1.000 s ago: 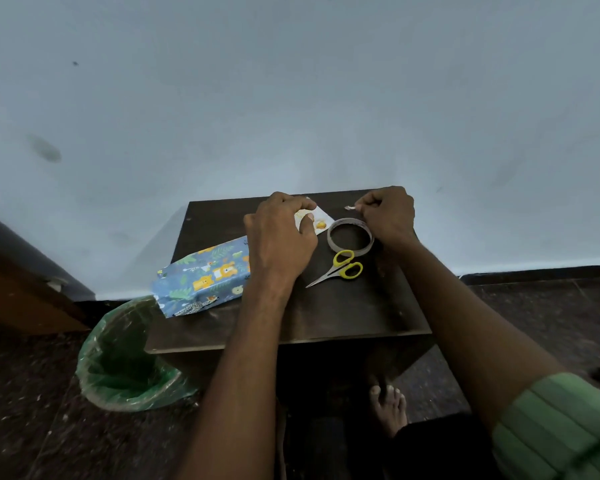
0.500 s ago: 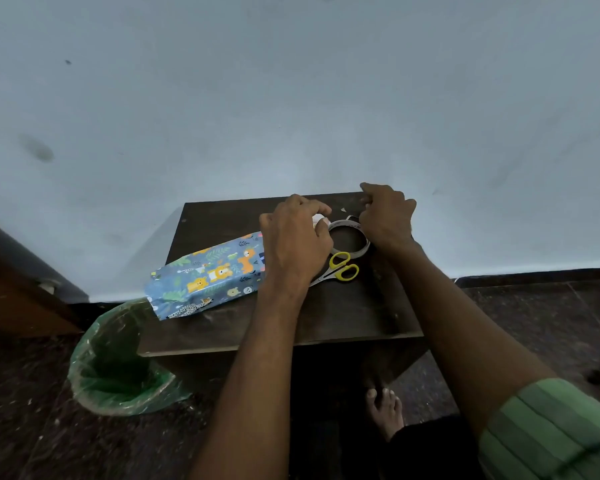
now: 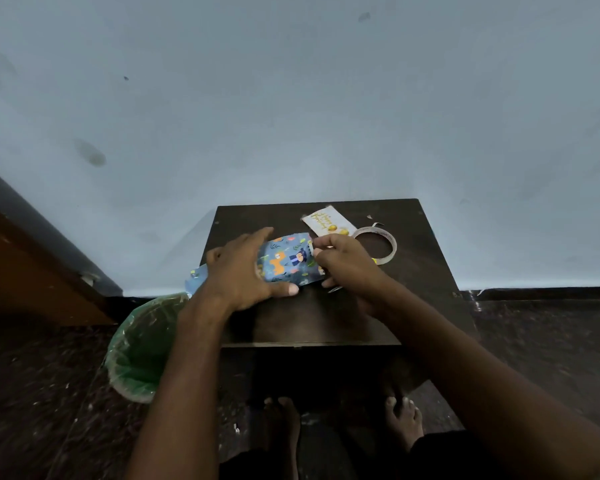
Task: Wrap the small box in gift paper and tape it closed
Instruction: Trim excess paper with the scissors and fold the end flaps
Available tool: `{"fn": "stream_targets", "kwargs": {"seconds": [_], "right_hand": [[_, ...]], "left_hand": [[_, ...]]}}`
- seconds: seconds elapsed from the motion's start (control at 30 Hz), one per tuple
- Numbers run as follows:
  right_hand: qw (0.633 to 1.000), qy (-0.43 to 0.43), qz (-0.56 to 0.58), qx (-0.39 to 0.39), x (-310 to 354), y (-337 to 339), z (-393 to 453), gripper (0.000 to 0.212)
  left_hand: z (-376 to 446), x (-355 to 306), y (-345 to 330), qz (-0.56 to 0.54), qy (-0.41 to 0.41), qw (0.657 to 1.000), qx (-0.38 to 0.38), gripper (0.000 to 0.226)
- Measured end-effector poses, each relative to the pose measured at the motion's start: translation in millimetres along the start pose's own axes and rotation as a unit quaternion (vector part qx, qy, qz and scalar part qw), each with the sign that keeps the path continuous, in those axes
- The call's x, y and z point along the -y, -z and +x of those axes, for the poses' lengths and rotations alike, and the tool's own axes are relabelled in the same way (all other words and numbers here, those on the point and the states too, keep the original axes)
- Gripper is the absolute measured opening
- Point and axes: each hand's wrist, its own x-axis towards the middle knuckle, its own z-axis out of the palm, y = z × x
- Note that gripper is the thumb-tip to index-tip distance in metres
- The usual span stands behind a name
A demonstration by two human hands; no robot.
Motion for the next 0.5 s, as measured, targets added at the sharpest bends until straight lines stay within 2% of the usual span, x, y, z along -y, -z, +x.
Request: {"fn": "stream_targets", "kwargs": {"seconds": [0.1, 0.2, 0.3, 0.4, 0.43, 0.5], "right_hand": [[0.999, -0.011, 0.046, 0.019, 6, -3, -2, 0.012], [0.996, -0.013, 0.091, 0.020, 7, 1, -2, 0.015], [0.990, -0.012, 0.142, -0.009, 10, 5, -3, 0.033], [0.967, 0.024, 0.238, -0.090, 16, 13, -2, 0.052], [0.958, 0.051, 0.254, -0.123, 17, 17, -1, 0.048], [0.946, 0.094, 0.252, -0.182, 15, 25, 2, 0.025]], "left_hand": [[4, -2, -5, 0.046, -0.018, 0.999, -0.016, 0.114], [6, -8, -12, 0.062, -0.030, 0.997, -0.038, 0.101], [4, -10, -15, 0.039, -0.057, 0.994, -0.089, 0.097], [5, -14, -17, -0.020, -0.087, 0.984, -0.152, 0.093], [6, -15, -17, -0.039, -0.100, 0.980, -0.166, 0.090], [7, -17, -17, -0.066, -0.139, 0.972, -0.176, 0.086]]}}
